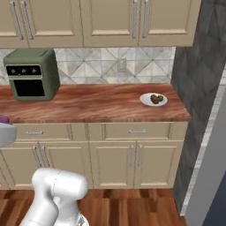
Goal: Pick the avocado and bread from the counter and place them on the plate. Then pick the jam from the cabinet and place it next to the plate. Lastly close the cabinet door.
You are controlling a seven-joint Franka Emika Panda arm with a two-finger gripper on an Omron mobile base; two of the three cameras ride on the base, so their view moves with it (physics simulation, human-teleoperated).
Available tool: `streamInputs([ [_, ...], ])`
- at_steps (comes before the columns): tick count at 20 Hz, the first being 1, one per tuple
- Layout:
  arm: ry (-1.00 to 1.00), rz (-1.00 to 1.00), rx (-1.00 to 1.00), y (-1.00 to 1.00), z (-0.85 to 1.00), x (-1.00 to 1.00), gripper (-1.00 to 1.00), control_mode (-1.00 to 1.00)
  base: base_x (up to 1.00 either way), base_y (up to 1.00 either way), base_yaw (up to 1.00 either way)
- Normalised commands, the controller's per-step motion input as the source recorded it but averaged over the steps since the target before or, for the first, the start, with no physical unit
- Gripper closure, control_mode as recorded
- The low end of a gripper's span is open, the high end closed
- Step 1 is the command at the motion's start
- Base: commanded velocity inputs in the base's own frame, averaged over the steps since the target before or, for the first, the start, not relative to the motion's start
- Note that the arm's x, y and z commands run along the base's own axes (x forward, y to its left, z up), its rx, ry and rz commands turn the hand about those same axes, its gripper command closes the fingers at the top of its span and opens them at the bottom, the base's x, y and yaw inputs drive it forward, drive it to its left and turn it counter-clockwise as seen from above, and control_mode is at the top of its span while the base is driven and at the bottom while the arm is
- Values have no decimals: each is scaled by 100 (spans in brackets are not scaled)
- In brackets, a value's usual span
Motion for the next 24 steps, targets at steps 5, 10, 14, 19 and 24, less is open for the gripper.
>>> streamInputs([
  [5, 0, 0, 0, 0, 0, 0, 100, 100, 100, -73, 27],
  [10, 0, 0, 0, 0, 0, 0, 100, 100, 100, -46, 25],
  [14, 0, 0, 0, 0, 0, 0, 100, 100, 100, -32, 22],
  [19, 0, 0, 0, 0, 0, 0, 100, 100, 76, -13, 12],
  [24, 0, 0, 0, 0, 0, 0, 100, 100, 7, 0, 0],
])
